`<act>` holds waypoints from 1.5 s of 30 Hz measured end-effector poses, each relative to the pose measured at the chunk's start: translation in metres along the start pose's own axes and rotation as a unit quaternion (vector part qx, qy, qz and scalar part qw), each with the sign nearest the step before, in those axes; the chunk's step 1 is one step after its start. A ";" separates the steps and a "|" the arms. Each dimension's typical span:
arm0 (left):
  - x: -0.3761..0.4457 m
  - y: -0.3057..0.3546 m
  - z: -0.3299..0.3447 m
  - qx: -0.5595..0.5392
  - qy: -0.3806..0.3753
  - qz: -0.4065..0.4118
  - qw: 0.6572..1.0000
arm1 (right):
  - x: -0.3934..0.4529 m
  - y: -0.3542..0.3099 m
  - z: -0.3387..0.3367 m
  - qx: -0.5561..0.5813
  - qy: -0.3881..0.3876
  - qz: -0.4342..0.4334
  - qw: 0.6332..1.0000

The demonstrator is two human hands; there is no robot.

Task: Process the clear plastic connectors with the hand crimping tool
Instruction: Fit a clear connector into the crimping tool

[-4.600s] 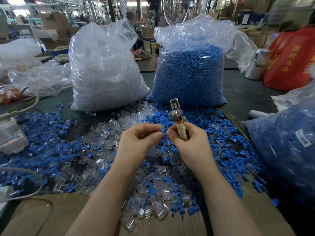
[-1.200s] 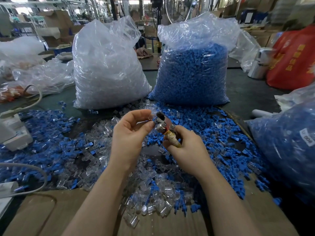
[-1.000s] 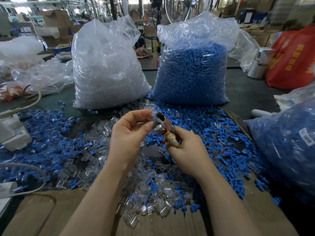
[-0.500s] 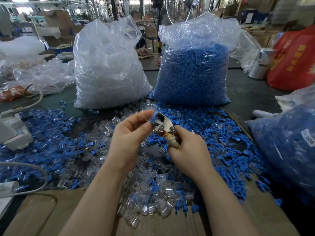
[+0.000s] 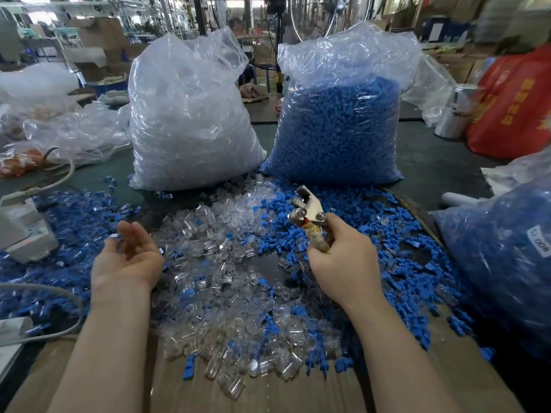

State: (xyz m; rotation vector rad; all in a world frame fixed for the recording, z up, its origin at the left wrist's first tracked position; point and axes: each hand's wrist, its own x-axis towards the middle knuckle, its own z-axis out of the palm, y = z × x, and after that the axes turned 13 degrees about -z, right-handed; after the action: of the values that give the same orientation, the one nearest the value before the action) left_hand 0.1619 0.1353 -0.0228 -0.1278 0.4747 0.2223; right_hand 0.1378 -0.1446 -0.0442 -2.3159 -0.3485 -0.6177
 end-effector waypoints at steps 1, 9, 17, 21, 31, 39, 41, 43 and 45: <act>0.000 0.000 -0.001 0.004 -0.005 0.002 1.000 | 0.000 0.001 0.000 -0.002 0.000 0.003 1.000; -0.023 -0.058 -0.011 0.742 -0.058 0.104 0.660 | 0.001 0.003 -0.002 -0.013 -0.010 0.033 0.999; -0.010 -0.095 -0.042 0.950 -0.121 0.266 0.109 | 0.001 0.001 -0.001 -0.017 -0.014 0.028 0.999; -0.011 -0.092 -0.039 0.951 -0.109 0.259 0.132 | 0.002 0.001 0.001 -0.022 -0.020 0.030 0.999; -0.012 -0.094 -0.039 0.959 -0.116 0.238 0.098 | 0.002 0.000 0.001 -0.018 -0.022 0.027 0.999; -0.011 -0.096 -0.042 0.939 -0.112 0.262 0.190 | 0.002 0.000 0.002 -0.013 -0.030 0.022 0.999; -0.012 -0.097 -0.040 0.923 -0.115 0.271 0.247 | 0.003 0.000 0.004 0.007 -0.033 0.019 0.999; -0.017 -0.100 -0.038 0.909 -0.125 0.261 0.300 | 0.003 -0.001 0.005 0.021 -0.035 0.008 0.999; -0.023 -0.104 -0.036 0.899 -0.140 0.248 0.332 | 0.003 -0.003 0.005 0.024 -0.046 -0.005 0.999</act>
State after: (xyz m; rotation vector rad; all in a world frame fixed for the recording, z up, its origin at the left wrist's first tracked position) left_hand 0.1510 0.0238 -0.0366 2.3459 0.1472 0.1874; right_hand 0.1406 -0.1382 -0.0443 -2.3016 -0.4144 -0.5041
